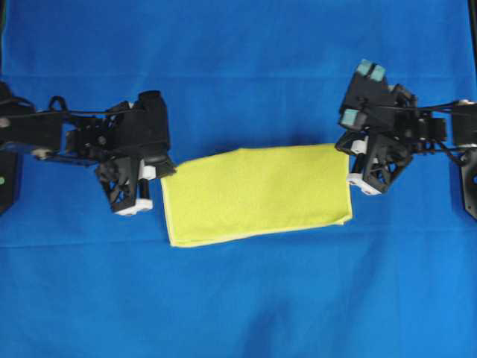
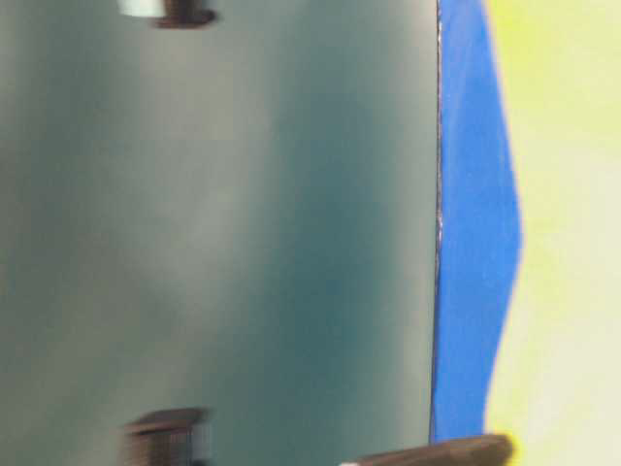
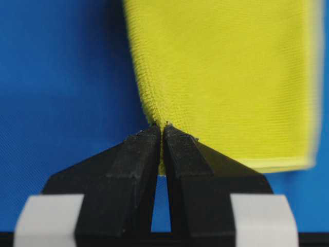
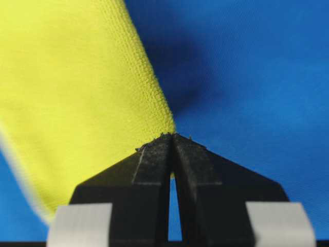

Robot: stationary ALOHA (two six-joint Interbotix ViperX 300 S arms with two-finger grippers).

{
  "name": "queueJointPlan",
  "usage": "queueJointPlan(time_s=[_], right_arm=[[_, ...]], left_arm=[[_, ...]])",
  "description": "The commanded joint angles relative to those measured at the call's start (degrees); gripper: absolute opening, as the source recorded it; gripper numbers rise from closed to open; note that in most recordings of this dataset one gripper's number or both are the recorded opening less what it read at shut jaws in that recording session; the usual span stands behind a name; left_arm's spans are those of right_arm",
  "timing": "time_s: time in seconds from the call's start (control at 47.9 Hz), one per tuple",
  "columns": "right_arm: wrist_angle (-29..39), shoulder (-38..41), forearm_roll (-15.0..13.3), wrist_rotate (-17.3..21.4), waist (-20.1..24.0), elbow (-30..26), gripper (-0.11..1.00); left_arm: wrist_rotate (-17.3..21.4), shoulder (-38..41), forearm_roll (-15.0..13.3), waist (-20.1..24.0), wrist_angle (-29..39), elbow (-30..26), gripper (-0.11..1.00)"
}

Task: Fold the yellow towel.
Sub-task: 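Lift the strip and rotate it vertical, right gripper moving to top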

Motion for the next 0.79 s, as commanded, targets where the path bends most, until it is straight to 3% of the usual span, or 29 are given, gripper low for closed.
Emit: queueJointPlan(time_s=[0.0,0.146,0.439,0.773], right_arm=[[3.3,-4.0,0.0,0.1,0.8,-2.8,0.01],[6.3,-8.0,-0.3,0.2,2.0,-4.7,0.01],[4.7,-9.2,-1.7,0.4,1.7,-4.7,0.01],[1.3,-6.3,-7.4,0.7,-7.9,-5.7,0.01]], left_arm=[[0.0,-4.1,0.0,-0.8,1.8,-2.1,0.02],[0.4,-8.5,0.0,-2.4,2.1,-3.1,0.02],[0.6,-9.8,0.0,-3.3,0.8,-2.6,0.02],[2.1,-6.0,0.0,-9.4,-10.9,-4.1,0.02]])
